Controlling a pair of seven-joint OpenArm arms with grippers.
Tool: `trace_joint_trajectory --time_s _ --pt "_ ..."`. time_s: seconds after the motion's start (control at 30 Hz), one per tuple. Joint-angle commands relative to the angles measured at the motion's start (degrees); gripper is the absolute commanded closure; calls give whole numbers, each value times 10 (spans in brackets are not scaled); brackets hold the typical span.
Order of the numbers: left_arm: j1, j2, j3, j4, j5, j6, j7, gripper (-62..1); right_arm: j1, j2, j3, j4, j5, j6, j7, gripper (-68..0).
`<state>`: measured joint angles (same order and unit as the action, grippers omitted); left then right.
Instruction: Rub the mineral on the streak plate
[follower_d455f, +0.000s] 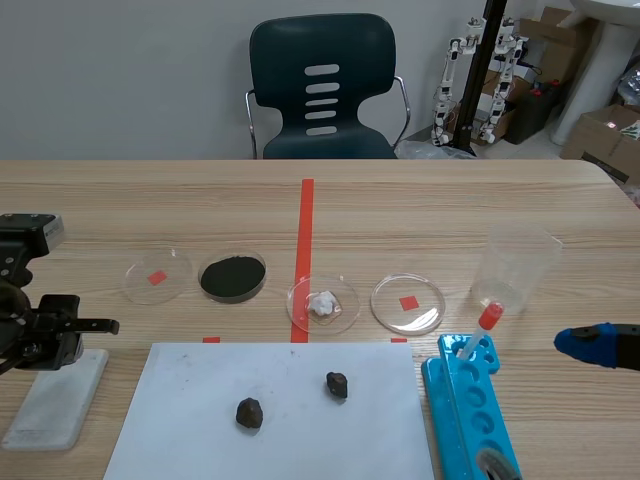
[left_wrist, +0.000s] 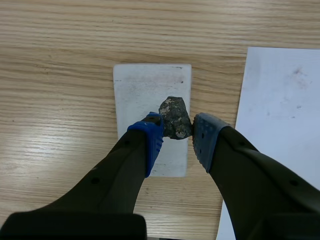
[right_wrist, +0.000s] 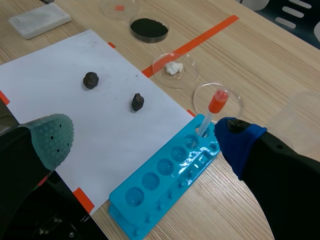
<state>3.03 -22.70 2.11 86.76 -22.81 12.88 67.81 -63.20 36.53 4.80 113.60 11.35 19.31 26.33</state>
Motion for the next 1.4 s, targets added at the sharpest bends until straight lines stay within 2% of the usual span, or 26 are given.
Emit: trace_joint_trajectory --time_s 0.0,0.1,0.57,0.87,1.37 --pt "-11 0 1 0 2 0 8 -126 3 0 0 3 4 0 6 -587" --pt "-26 0 1 -20 16 0 30 -126 3 0 0 3 4 0 6 -587" --pt "-88 0 1 -114 14 -17 51 -126 3 0 0 3 4 0 6 -587" --pt "-99 2 14 -134 0 -21 46 -126 3 0 0 3 4 0 6 -587" --pt "-108 20 18 -171 -1 -31 36 -126 3 0 0 3 4 0 6 -587"
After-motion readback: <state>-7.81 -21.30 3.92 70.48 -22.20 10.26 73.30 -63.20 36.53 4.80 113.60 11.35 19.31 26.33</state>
